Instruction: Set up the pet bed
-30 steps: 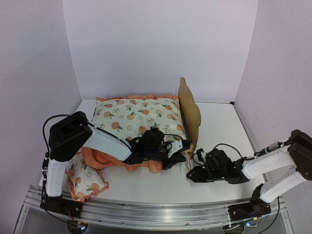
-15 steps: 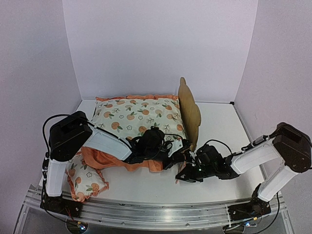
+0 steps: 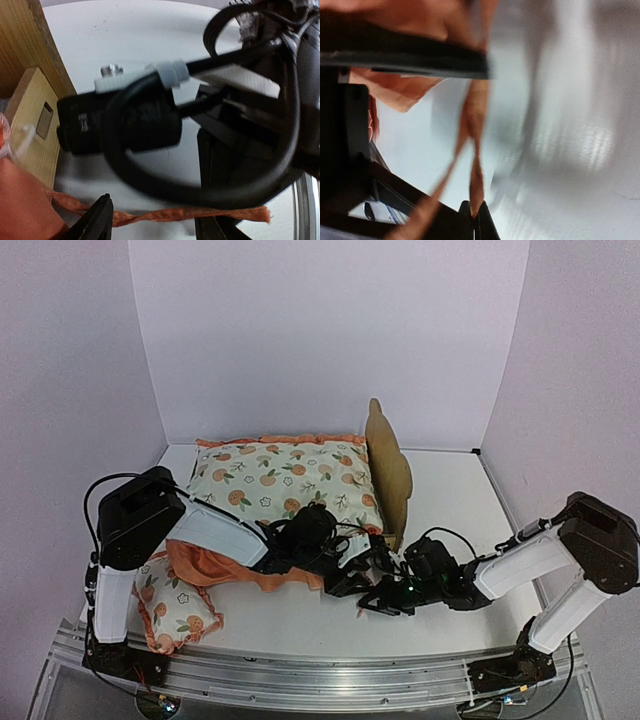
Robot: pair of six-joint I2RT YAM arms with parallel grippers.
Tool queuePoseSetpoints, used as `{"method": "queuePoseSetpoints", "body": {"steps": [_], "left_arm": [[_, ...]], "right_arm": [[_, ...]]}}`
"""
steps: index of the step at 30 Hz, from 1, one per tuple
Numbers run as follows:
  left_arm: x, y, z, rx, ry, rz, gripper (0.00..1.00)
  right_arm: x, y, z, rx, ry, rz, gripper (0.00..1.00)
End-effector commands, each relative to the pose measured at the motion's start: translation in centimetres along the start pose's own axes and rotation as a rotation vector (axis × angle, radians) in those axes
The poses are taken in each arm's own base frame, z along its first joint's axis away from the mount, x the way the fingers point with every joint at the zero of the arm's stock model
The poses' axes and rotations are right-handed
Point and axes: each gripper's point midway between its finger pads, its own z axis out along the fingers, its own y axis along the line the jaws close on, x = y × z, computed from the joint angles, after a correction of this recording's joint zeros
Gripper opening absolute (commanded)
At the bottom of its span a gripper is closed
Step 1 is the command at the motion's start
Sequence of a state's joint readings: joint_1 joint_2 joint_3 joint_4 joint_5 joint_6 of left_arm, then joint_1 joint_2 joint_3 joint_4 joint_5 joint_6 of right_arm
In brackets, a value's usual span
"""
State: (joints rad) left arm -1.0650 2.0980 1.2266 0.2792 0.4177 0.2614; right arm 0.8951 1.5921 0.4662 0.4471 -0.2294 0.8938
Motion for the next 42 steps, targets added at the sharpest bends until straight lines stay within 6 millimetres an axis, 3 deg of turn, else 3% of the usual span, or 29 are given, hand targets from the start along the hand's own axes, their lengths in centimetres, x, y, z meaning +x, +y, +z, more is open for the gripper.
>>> {"method": "queuePoseSetpoints", "body": {"steps": [1,9,12,19,29,37,42], "left_arm": [[-1.4,-0.9,-3.1,0.016,0.004,-0.006,0.63],[1.3,-2.3,-4.5,0.02,0.041,-0.025,0.79],[1.6,-2.7,-4.7,0.007,0.04,-0.017,0.79],[2.7,-3.9,-3.0,-0.02,0.051,-0.059,0.65],[2.6,-4.1,-1.0,-0.005,0.03,-0.131,0.54],[1.0,-2.4,-0.5,-0.08,0.0,-0.138,0.48],[0.1,-2.6,-0.5,-0.06,-0.013,-0.148,0.44]], "right_arm": [[-0.7,-0.2,-0.4,-0.006,-0.045,0.03,0.0],[-1.0,0.6,0.3,-0.032,-0.028,0.032,0.0],[-1.0,0.7,0.4,-0.038,-0.025,0.038,0.0],[-1.5,0.8,0.2,-0.037,-0.054,0.051,0.0],[-3.6,3.9,-1.2,-0.11,-0.122,0.017,0.0],[-3.7,4.7,-1.1,-0.128,-0.109,0.01,0.0],[-3.8,4.8,-1.1,-0.128,-0.11,-0.002,0.0]]}}
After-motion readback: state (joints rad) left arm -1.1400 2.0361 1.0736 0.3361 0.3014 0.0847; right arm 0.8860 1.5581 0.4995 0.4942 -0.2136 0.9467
